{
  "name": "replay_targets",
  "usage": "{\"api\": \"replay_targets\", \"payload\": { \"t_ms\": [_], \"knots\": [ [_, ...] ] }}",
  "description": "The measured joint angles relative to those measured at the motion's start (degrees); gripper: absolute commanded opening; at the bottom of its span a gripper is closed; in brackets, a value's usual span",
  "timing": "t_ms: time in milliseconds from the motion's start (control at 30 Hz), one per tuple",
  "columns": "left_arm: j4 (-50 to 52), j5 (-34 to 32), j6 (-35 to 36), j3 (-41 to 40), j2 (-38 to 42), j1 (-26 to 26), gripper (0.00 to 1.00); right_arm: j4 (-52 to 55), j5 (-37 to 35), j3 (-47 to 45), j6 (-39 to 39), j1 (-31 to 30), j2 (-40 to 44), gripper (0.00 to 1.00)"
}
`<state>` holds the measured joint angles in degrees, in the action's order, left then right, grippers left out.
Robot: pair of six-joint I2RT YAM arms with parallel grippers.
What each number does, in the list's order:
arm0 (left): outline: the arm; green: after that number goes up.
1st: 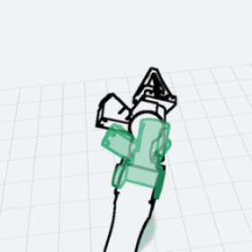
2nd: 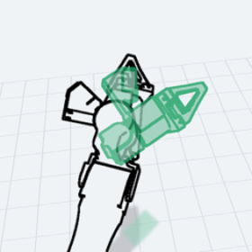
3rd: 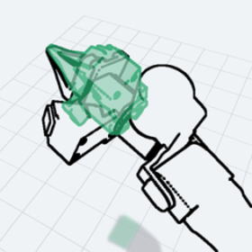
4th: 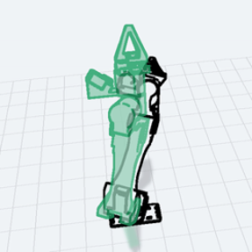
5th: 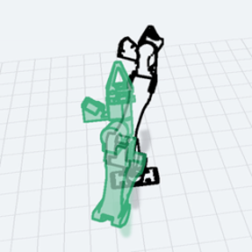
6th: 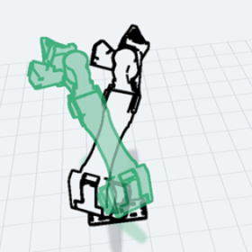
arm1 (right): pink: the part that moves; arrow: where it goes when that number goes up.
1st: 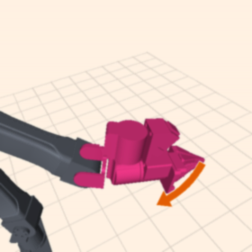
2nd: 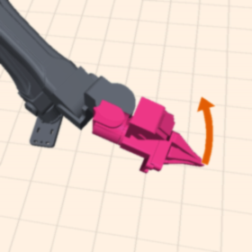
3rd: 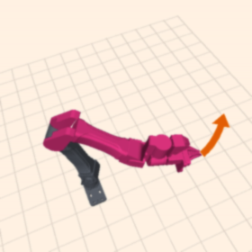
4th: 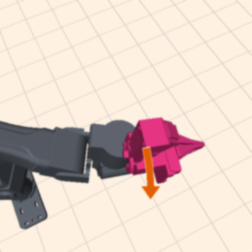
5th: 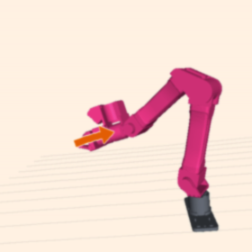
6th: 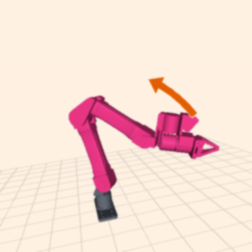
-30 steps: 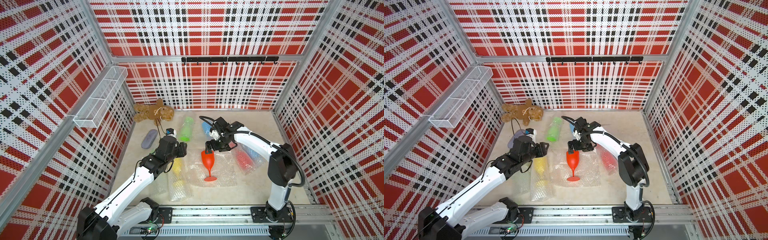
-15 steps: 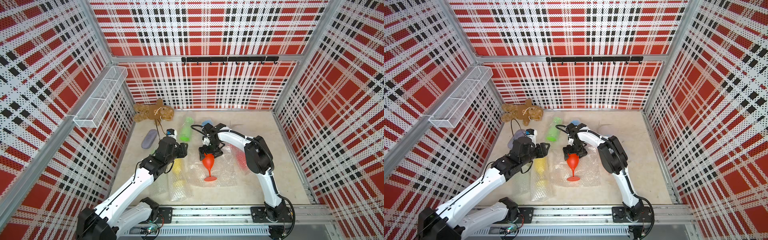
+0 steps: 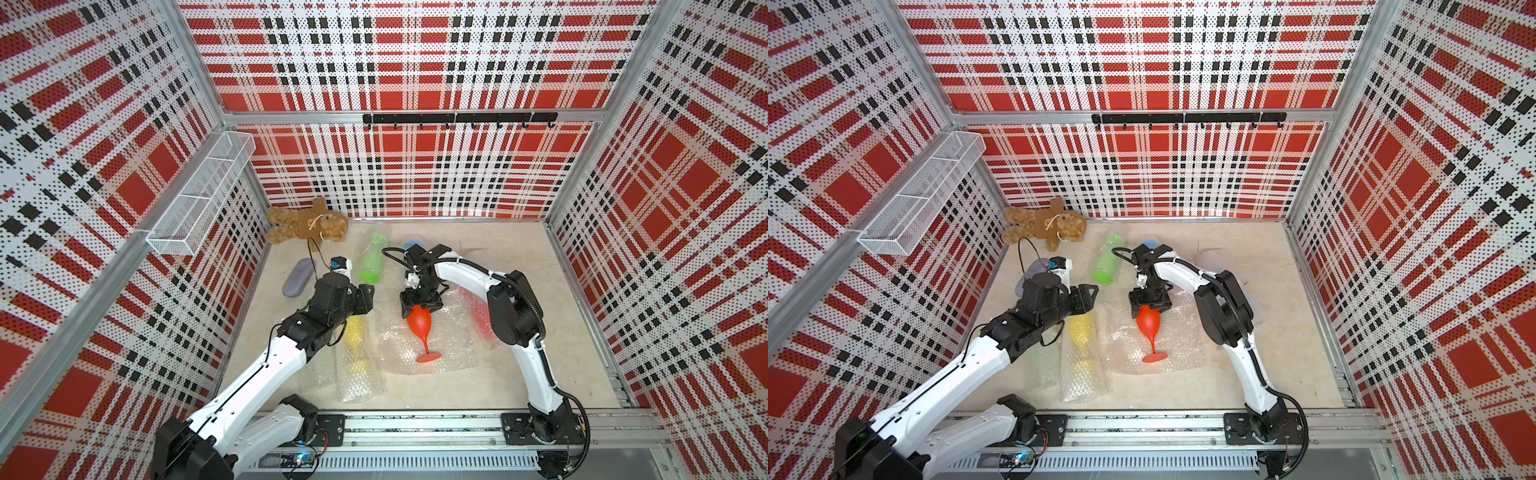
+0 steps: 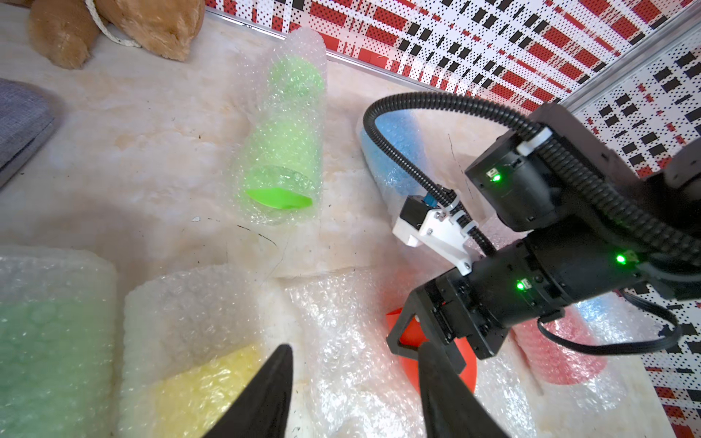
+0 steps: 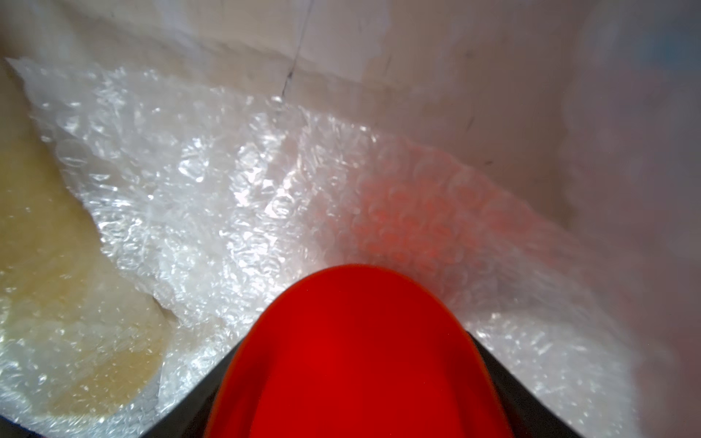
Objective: Unpack wine glasses from bubble wrap
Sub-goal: Pick up the wine glass from the bubble wrap, then place the wine glass at the center of the board.
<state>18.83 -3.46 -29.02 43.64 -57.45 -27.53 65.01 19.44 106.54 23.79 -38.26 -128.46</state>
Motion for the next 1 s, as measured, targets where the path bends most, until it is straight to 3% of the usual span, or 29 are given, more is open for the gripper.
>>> {"api": "replay_targets", "payload": {
  "t_ms": [233, 500, 667, 800, 1000],
  "knots": [
    [-0.04, 0.07, -0.02, 0.0, -0.57, 1.49, 0.56, -3.54, -1.44, -4.61, 1.92, 0.0, 10.67, 0.78],
    [-0.09, -0.04, -0.04, -0.15, -1.14, 1.75, 0.56, -15.06, -1.97, -9.86, 2.12, -0.17, 23.91, 0.73],
    [-0.17, -0.22, -0.07, -0.22, -1.97, 1.84, 0.56, -26.77, -8.83, -13.88, 0.96, 0.52, 34.67, 0.64],
    [-0.17, -0.24, -0.09, -0.35, -2.49, 2.01, 0.56, -41.99, -16.72, -21.53, -2.64, 3.34, 42.21, 0.62],
    [-0.37, -0.31, -0.24, -0.44, -3.3, 2.05, 0.56, -60.78, -25.86, -28.41, -10.73, 8.24, 40.87, 0.62]
  ]
}}
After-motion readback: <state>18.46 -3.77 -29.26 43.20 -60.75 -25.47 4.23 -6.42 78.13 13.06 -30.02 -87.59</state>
